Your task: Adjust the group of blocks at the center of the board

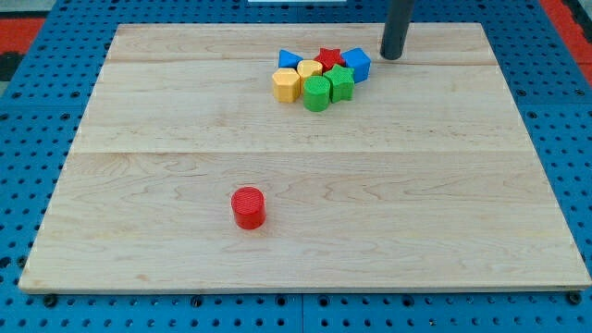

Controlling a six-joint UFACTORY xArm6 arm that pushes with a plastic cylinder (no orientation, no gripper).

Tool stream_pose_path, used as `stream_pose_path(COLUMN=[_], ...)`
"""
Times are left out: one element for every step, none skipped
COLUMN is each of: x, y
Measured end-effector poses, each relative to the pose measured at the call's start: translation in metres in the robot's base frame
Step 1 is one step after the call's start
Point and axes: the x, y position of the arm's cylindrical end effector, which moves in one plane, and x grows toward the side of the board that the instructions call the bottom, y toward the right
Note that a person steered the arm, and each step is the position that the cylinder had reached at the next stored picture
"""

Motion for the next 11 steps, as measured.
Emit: stream_pose_path(x=[-0.001,-0.001,-0.001,-0.001,-0.004,-0.022,-0.047,-0.024,-0.002,0.010,0.004], y=[-0.004,-0.013,-0.038,-0.048,-0.045,-0.043,-0.053,-0.092,-0.125,-0.143,-0.136])
